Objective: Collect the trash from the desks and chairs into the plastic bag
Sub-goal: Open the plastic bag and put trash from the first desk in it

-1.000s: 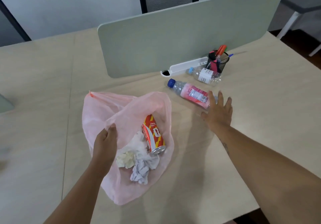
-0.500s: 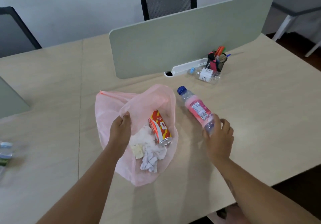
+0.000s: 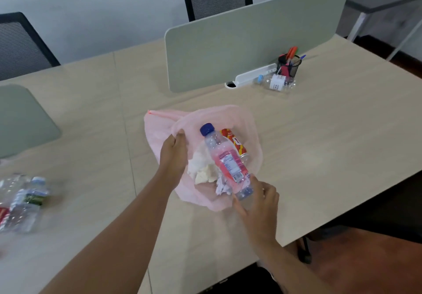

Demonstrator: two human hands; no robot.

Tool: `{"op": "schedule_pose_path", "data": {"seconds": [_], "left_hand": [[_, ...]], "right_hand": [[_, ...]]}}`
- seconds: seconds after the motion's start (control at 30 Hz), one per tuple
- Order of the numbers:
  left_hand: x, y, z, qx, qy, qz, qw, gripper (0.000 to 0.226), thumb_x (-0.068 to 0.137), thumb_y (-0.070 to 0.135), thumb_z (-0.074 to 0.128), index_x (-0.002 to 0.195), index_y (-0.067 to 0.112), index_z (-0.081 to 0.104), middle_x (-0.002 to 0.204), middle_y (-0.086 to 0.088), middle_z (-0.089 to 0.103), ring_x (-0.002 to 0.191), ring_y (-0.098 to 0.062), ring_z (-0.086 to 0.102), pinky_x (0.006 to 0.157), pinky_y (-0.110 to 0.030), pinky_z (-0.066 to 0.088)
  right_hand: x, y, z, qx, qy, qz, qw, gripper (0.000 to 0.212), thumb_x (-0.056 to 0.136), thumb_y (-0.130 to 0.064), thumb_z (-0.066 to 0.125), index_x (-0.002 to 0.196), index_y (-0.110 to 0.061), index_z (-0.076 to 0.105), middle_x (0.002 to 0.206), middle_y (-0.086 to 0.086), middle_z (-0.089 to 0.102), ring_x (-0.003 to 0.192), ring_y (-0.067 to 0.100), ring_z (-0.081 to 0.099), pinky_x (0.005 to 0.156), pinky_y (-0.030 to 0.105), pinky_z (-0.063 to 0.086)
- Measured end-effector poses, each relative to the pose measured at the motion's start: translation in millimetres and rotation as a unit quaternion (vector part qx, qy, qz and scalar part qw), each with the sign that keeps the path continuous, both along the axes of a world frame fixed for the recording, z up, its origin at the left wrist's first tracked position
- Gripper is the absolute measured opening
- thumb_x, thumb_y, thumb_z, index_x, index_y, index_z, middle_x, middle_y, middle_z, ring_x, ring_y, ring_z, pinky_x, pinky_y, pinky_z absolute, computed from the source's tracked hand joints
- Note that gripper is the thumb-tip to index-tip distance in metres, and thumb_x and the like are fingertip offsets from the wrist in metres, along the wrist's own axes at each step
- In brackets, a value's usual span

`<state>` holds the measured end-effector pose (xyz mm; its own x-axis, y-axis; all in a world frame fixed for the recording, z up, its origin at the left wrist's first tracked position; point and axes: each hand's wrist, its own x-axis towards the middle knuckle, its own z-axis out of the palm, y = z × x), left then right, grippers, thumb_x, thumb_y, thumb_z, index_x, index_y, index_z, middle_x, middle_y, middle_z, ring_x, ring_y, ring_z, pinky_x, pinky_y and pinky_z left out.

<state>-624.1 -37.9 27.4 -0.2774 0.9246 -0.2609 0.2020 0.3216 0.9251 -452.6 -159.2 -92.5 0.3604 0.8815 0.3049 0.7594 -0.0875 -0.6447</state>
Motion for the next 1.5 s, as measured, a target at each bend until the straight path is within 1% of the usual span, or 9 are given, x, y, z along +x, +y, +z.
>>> {"op": "schedule_pose_path", "data": {"seconds": [0.3,0.5,0.7,0.83,0.93,1.07,1.2,1.33,1.5], "left_hand": [[-42.6,-14.1,10.9,0.045,0.021,-0.033,0.998,0.048,0.103,0.044,0.034,0.091,0.001,0.052,0.079,-0.005,0.044,0.071,-0.018,0.042,0.062,-0.032,0.037],[-48.2,-14.1,6.5,0.044,0.063,-0.035,0.996,0.04,0.104,0.042,0.033,0.073,0.019,0.044,0.066,0.005,0.04,0.061,-0.011,0.038,0.057,-0.027,0.033],[-21.8,7.2,1.7,0.024,0.07,0.002,0.997,0.045,0.104,0.037,0.034,0.094,-0.001,0.056,0.08,-0.005,0.045,0.072,-0.016,0.042,0.063,-0.03,0.034],[4.3,32.6,-5.4,0.015,0.052,0.026,0.998,0.038,0.104,0.041,0.033,0.094,0.017,0.061,0.078,0.001,0.054,0.071,-0.014,0.049,0.065,-0.028,0.039],[22.0,50.6,-14.6,0.012,0.054,0.039,0.998,0.038,0.103,0.042,0.034,0.091,0.019,0.062,0.078,-0.001,0.056,0.07,-0.015,0.05,0.065,-0.031,0.04],[43.3,73.7,-20.8,0.012,0.058,0.056,0.997,0.045,0.103,0.044,0.034,0.086,0.009,0.058,0.072,-0.002,0.05,0.068,-0.018,0.045,0.063,-0.033,0.037],[57.5,93.9,-25.5,0.013,0.085,0.064,0.994,0.054,0.103,0.045,0.032,0.093,-0.003,0.057,0.074,-0.008,0.05,0.067,-0.018,0.045,0.062,-0.034,0.037],[60.2,114.5,-26.8,-0.002,0.122,0.066,0.99,0.047,0.104,0.041,0.032,0.085,0.008,0.059,0.071,-0.005,0.054,0.064,-0.018,0.047,0.059,-0.031,0.038],[60.0,135.7,-30.5,-0.004,0.143,0.073,0.987,0.043,0.104,0.038,0.033,0.086,0.011,0.062,0.074,-0.005,0.058,0.067,-0.02,0.051,0.061,-0.031,0.04]], "right_hand": [[-52.7,49.0,7.1,-0.028,-0.064,0.042,0.997,0.066,0.07,-0.046,0.077,0.127,-0.022,0.055,0.098,0.01,0.053,0.086,0.028,0.051,0.072,0.038,0.049],[-55.3,84.4,5.6,-0.085,-0.115,0.059,0.988,0.068,0.072,-0.053,0.074,0.13,-0.023,0.055,0.106,0.015,0.058,0.092,0.033,0.056,0.073,0.04,0.049],[-20.0,116.4,13.9,-0.089,-0.107,0.136,0.981,0.07,0.075,-0.065,0.055,0.135,-0.028,0.047,0.115,0.004,0.056,0.101,0.027,0.051,0.081,0.038,0.046],[29.9,147.2,27.1,-0.019,-0.103,0.164,0.981,0.044,0.083,-0.054,0.048,0.108,-0.021,0.064,0.099,0.002,0.059,0.087,0.027,0.054,0.07,0.037,0.048],[80.1,192.5,35.2,0.004,-0.076,0.107,0.991,0.026,0.081,-0.038,0.053,0.081,-0.014,0.064,0.083,0.005,0.056,0.076,0.032,0.054,0.062,0.038,0.048],[146.7,259.8,40.3,-0.093,-0.107,0.067,0.988,0.029,0.083,-0.033,0.063,0.107,-0.018,0.067,0.111,0.008,0.057,0.103,0.034,0.05,0.078,0.043,0.048],[196.2,313.7,38.4,-0.223,-0.169,0.046,0.959,0.062,0.085,-0.042,0.06,0.142,-0.031,0.038,0.152,0.008,0.026,0.135,0.035,0.023,0.102,0.044,0.033],[228.7,359.6,31.1,-0.23,-0.179,0.038,0.956,0.07,0.084,-0.037,0.063,0.145,-0.032,0.03,0.156,0.009,0.018,0.141,0.038,0.013,0.111,0.045,0.026],[251.3,393.9,19.6,-0.249,-0.197,0.027,0.948,0.074,0.082,-0.03,0.065,0.145,-0.033,0.027,0.15,0.009,0.028,0.136,0.039,0.022,0.106,0.046,0.031]]}}
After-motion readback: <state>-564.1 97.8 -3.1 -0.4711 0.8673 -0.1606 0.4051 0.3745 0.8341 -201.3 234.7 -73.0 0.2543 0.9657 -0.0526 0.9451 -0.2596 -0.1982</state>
